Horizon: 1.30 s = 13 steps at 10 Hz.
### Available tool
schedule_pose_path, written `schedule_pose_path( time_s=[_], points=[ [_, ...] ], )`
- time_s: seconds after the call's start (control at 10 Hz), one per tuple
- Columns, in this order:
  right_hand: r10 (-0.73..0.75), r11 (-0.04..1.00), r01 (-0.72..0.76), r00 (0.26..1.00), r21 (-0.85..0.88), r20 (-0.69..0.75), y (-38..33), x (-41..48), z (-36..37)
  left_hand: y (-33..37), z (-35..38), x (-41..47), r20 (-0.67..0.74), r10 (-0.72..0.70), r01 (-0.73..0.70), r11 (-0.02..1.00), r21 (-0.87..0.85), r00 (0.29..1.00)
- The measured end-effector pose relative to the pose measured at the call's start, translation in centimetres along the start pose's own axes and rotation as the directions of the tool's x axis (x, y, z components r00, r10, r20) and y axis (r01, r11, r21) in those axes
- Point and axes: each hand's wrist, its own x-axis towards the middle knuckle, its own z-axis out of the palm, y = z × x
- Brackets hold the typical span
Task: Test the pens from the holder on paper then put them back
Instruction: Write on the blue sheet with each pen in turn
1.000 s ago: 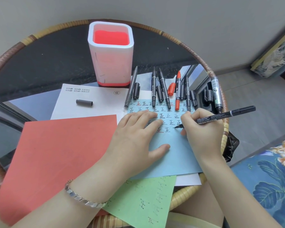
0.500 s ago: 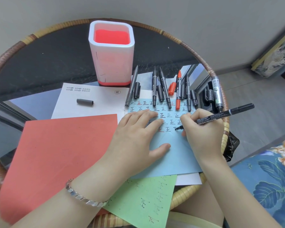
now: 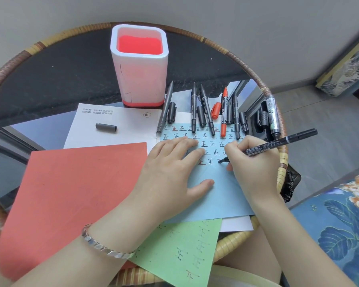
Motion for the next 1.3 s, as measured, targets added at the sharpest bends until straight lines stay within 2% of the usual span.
schedule_pose_path(
  time_s=[0.2,0.4,0.5,0.6,0.8,0.9,1.0,1.1,1.2,1.3],
  points=[
    [0.008,0.999,-0.007,1.000,0.041,-0.019,0.0,-0.1,0.0,0.0,0.0,0.0,0.009,-0.007,0.007,1.000,-0.006,1.000],
    [0.003,1.000,-0.003,1.000,0.013,0.008,0.1,-0.2,0.0,0.0,0.0,0.0,0.004,-0.005,0.005,1.000,-0.013,1.000],
    [0.021,0.999,-0.024,0.997,-0.029,-0.071,0.6,0.1,-0.3,0.0,0.0,0.0,0.006,-0.006,0.006,1.000,-0.013,1.000],
    [0.016,1.000,-0.018,0.997,-0.026,-0.070,0.2,0.0,-0.5,0.0,0.0,0.0,0.008,-0.005,0.005,1.000,-0.012,1.000],
    [-0.024,0.993,0.040,0.989,0.107,-0.145,0.6,0.4,-0.9,-0.1,-0.1,-0.1,0.005,0.000,0.000,1.000,-0.004,1.000],
    [-0.022,0.982,0.036,0.997,0.184,-0.077,0.5,0.4,-1.3,-0.1,0.0,-0.1,0.007,-0.002,0.002,1.000,-0.005,1.000],
    [-0.065,0.993,0.047,0.985,0.109,0.163,0.4,0.6,-2.9,-0.1,-0.1,-0.1,0.018,-0.006,0.007,1.000,-0.009,1.000],
    [-0.197,0.965,0.234,0.945,-0.120,0.262,0.4,1.7,-4.8,-0.1,-0.1,-0.1,0.030,-0.015,0.016,1.000,-0.014,0.999],
    [-0.344,0.838,0.426,0.898,-0.342,0.275,0.0,3.5,-6.0,-0.1,-0.1,-0.2,0.028,-0.012,0.013,1.000,-0.012,1.000],
    [-0.373,0.538,0.579,0.815,-0.613,0.443,0.0,6.4,-6.9,-0.1,-0.1,-0.1,0.029,-0.012,0.012,1.000,-0.016,1.000]
  ],
)
